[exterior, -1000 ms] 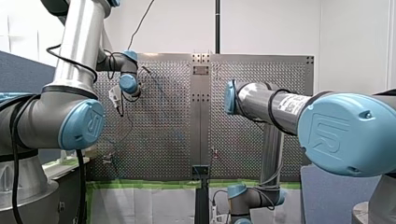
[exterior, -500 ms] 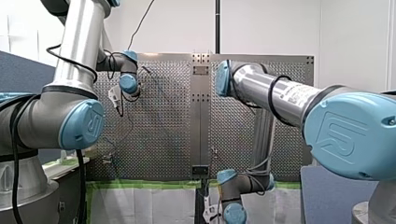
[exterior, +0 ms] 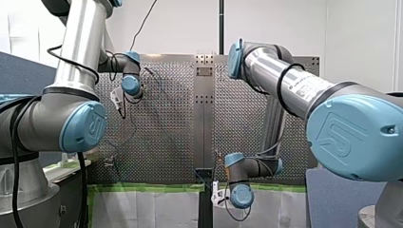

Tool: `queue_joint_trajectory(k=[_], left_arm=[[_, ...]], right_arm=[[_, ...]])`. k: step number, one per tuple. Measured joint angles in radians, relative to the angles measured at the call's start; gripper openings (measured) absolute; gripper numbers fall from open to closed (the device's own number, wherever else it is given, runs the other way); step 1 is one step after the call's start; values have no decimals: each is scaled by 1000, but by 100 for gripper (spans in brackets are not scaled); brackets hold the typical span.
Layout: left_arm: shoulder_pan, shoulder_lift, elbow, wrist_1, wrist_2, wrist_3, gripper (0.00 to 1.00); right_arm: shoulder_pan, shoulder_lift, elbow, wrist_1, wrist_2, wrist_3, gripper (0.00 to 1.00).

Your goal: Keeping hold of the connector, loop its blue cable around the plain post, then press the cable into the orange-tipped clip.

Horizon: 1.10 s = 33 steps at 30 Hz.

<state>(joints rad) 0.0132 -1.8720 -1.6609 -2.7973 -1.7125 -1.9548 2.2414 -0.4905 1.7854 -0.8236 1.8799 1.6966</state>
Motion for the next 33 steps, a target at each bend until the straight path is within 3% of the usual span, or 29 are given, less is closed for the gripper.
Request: queue_joint_trajectory(k=[8,17,19,25,29,33], left_arm=[[-2,-1,0,-1,-1,0,78],[-7,-1,0,1,-15,2,78],[-7,-1,0,1,-17,2,78],[-8,0,0,0,-20,2,78],[-9,-1,0,-1,-20,1,78],[-11,0,0,-1,-20,2,78]], right_arm=[[-34,-76,69,-71,-8,18,0],[-75,-156,114,-108,-30,25,0],[-82,-172,116,-107,-42,18,0],[-103,-231,125,-109,-62,-31,0],[-119,-268,147,-134,-86,-62,0],[-129,-302,159,-166,-117,-72,0]])
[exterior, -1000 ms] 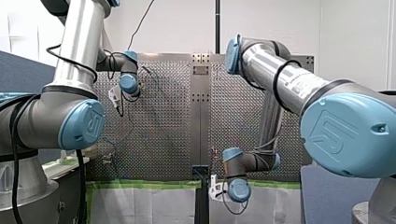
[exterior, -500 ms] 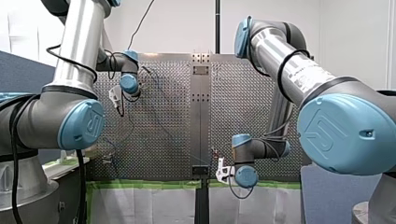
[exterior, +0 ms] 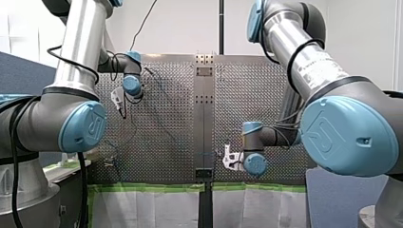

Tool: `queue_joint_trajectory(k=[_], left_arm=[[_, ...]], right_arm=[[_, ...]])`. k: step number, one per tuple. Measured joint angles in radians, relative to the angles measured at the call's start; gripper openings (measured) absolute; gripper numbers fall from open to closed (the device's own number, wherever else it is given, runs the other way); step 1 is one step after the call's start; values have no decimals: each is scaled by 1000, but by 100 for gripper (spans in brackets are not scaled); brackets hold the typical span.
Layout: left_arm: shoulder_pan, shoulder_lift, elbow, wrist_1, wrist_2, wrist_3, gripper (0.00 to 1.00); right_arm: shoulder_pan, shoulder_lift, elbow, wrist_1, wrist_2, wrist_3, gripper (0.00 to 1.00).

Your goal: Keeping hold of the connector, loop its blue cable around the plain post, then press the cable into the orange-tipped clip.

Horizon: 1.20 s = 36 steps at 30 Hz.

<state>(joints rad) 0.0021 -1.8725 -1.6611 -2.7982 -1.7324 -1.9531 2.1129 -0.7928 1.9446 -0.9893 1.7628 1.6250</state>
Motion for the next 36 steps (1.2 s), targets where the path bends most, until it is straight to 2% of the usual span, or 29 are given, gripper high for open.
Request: queue_joint_trajectory(k=[5,9,15,23,30,36], left_arm=[[-2,0,0,-1,1,0,78],[-4,0,0,-1,1,0,78],[-8,0,0,-4,-2,0,78],[-12,0,0,-5,-9,0,78],[-14,0,0,-6,-12,-3,78],[-8,0,-18,-8,-38,-31,84]], right_arm=[[-5,-48,3,-44,-43,0,0],[-7,-70,3,-63,-56,-3,0],[-7,-34,3,-87,-59,-14,0],[-9,26,6,-114,-61,-17,0],[-12,34,6,-119,-63,-16,0],[-14,35,6,-111,-66,-25,0]])
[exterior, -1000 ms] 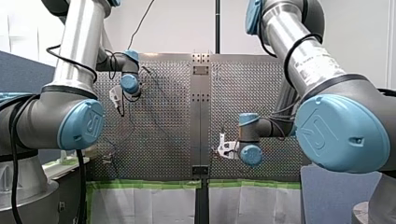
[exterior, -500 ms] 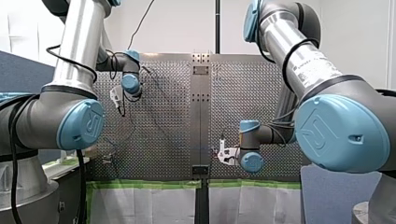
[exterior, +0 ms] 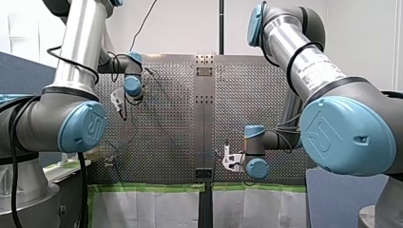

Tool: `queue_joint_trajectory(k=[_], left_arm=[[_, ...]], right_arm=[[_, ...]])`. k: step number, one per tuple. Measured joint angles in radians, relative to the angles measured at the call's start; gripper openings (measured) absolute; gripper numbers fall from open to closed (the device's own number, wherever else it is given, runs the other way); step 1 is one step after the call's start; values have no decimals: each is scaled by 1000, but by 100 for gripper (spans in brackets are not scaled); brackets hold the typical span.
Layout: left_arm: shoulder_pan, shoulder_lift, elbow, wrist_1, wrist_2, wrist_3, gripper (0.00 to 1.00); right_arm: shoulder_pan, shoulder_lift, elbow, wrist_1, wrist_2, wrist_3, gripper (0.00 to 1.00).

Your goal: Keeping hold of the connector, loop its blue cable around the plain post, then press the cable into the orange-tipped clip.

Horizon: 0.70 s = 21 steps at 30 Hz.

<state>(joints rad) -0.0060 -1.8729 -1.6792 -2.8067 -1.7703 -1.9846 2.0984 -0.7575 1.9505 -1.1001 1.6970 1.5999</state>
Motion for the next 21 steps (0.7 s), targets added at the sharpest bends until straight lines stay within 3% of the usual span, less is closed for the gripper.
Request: queue_joint_trajectory(k=[7,11,21], left_arm=[[20,0,-11,14,47,-74,87],[35,1,-12,13,67,-119,99],[102,1,-12,8,106,-215,99]], right_arm=[[0,0,0,4,0,-1,0],[0,0,0,5,0,-1,0],[-1,0,0,6,0,-1,0]])
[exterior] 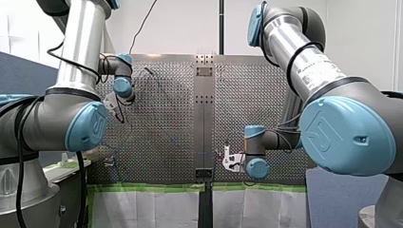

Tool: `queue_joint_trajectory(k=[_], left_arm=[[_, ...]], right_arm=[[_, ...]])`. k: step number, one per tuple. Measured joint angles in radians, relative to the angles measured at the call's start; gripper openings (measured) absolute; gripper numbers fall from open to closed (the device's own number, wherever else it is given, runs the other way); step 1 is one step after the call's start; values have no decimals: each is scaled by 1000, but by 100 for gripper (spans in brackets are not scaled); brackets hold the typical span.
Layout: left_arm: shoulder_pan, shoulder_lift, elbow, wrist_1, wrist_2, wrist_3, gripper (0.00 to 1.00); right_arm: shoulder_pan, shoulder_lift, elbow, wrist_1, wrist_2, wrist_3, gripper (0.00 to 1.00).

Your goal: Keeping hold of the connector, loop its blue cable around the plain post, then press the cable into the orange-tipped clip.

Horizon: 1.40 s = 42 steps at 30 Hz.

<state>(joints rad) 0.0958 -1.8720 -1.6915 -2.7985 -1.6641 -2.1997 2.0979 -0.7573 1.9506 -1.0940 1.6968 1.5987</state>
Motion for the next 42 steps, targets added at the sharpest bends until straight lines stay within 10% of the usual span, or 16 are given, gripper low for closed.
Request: queue_joint_trajectory(k=[13,42], left_arm=[[-14,12,0,-61,67,-48,99],[-8,159,-74,-109,44,-23,99]], right_arm=[[0,0,0,0,0,0,0],[0,0,-2,-7,0,0,0]])
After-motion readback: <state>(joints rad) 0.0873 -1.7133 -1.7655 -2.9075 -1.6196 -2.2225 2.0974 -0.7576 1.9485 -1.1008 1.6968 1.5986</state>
